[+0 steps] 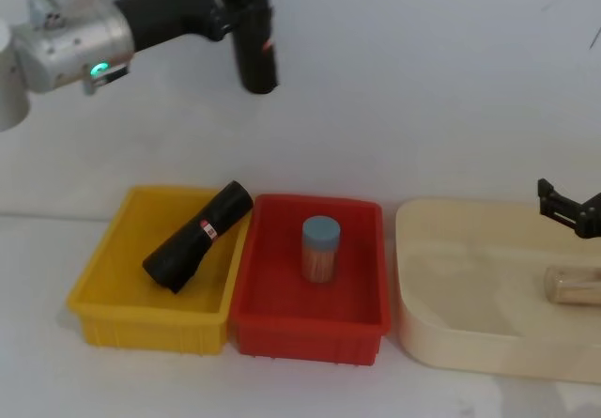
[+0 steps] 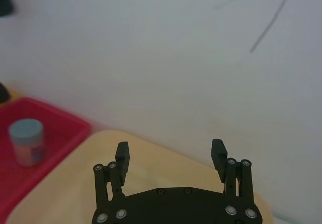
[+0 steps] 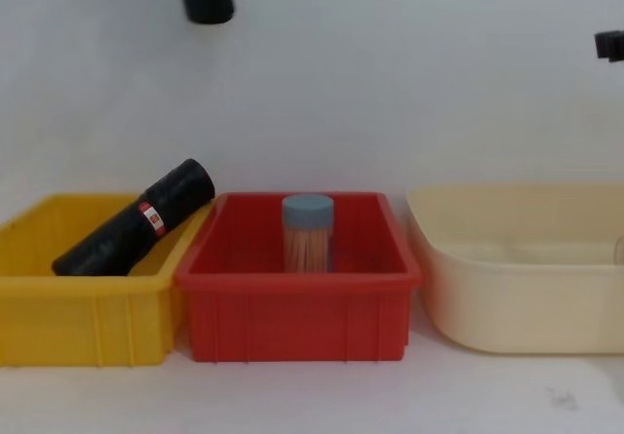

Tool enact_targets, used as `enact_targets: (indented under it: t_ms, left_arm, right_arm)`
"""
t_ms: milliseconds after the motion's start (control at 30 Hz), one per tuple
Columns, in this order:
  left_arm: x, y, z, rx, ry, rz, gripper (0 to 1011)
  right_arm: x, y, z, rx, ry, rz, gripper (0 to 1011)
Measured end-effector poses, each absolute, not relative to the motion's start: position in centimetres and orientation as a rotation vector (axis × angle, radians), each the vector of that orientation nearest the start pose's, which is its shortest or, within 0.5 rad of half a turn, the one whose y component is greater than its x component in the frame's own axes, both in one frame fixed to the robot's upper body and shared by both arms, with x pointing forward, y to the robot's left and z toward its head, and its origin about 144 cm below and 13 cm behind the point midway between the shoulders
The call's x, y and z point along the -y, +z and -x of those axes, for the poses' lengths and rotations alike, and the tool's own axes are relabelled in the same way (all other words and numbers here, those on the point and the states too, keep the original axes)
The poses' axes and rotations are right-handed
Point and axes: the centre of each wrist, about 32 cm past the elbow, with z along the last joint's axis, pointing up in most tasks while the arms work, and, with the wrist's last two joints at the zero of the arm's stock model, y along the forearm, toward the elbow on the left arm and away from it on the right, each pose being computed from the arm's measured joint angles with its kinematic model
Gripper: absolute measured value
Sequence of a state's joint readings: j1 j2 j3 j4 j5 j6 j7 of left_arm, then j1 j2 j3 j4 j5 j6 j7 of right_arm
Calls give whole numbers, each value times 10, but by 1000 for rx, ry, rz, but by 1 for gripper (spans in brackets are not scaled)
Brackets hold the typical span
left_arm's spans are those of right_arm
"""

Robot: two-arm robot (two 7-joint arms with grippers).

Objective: Pick up the garbage bag with the one hand and transfer it to the other hand.

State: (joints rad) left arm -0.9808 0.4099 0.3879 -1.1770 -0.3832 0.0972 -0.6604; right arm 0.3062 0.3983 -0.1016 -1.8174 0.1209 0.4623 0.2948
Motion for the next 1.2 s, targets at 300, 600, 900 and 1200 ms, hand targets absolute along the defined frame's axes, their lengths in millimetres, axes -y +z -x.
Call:
enact_targets:
  t_ms: [300, 600, 900, 1200]
  left_arm:
    - [-256, 1441, -682, 434, 646, 51, 553]
    - [-212, 1444, -721, 405, 515, 100, 553]
    - [-191, 1443, -732, 392, 456, 105, 553]
    - [-179, 1444, -735, 389, 422, 101, 553]
  right_arm:
    - [290, 1331, -498, 243, -1118, 157, 1000]
    - [291, 1329, -493, 234, -1102, 95, 1000]
    - [291, 1323, -489, 219, -1133, 55, 1000]
    - [293, 1318, -486, 227, -1156, 34, 1000]
